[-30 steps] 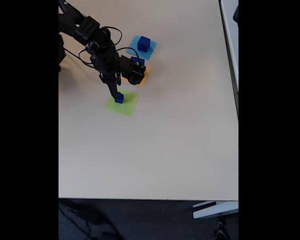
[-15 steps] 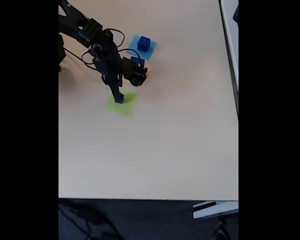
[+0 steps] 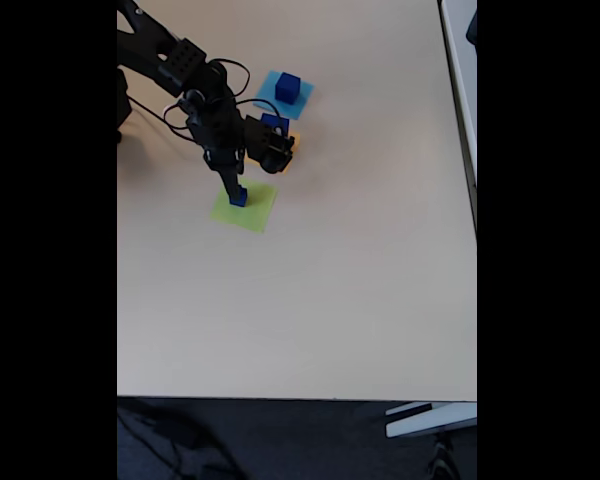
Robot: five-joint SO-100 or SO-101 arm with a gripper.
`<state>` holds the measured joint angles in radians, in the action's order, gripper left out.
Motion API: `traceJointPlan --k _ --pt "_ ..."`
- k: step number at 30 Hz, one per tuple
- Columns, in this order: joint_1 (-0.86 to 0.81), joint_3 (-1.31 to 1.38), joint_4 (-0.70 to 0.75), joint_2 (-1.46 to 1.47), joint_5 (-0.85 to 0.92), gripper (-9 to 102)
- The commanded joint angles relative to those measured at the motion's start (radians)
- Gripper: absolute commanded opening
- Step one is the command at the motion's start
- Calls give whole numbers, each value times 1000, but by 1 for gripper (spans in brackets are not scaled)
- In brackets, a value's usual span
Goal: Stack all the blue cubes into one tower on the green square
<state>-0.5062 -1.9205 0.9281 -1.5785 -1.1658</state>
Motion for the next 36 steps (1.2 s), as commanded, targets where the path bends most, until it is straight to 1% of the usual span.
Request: traceJointPlan --k 1,12,18,36 --pt "2 44 -15 -8 -3 24" --pt "-2 37 -17 -8 0 22" --pt "-3 37 -17 -2 0 19" --pt "-18 37 -17 9 21 17"
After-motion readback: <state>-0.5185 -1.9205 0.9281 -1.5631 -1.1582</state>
